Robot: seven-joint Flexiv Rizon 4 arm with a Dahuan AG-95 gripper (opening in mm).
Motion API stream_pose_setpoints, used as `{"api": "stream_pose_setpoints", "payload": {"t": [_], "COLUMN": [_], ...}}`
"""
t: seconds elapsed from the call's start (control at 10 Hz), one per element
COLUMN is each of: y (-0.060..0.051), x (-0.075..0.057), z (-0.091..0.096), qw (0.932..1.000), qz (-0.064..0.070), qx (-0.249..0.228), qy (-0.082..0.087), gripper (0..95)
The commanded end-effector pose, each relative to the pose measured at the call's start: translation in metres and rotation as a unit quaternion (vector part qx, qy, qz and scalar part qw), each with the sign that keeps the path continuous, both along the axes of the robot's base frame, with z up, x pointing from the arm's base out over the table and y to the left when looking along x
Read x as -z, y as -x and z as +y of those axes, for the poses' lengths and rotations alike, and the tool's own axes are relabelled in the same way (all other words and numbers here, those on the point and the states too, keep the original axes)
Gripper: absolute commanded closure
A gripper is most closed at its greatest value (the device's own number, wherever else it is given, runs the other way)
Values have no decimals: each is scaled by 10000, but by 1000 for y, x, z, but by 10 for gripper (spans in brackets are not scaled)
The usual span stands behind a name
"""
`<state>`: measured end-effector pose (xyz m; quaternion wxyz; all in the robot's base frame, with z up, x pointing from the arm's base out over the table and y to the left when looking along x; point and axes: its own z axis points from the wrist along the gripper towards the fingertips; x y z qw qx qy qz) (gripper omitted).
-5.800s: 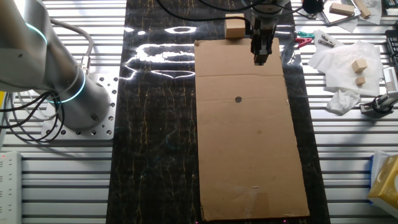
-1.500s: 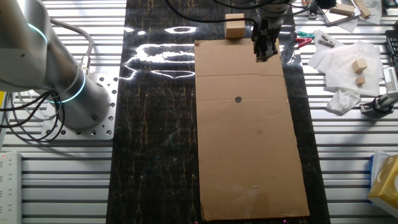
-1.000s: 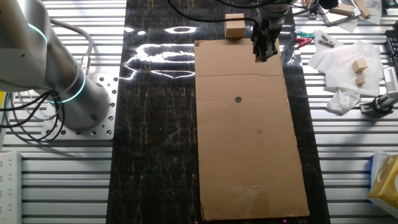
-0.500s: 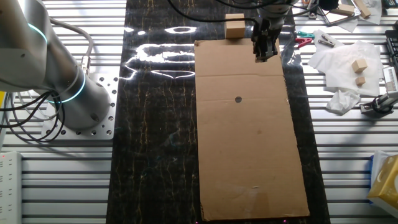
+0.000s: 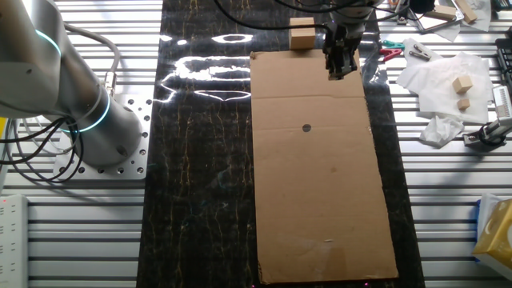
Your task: Grab the block and place it at the designated location
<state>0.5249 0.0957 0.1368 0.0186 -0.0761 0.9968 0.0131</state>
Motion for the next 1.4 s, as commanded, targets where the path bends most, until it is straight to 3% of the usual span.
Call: {"api": "stream_pose_setpoints", "payload": {"t": [0.1,0.9,1.4], "y": [0,0,0], "x": [0,0,-2], "z": [0,0,0], "qw": [10000,10000,9999], "qz": [8,-28,-1], "qx": [-4,-83,28], "qy": [-1,9,155], "gripper": [760,760,760]}}
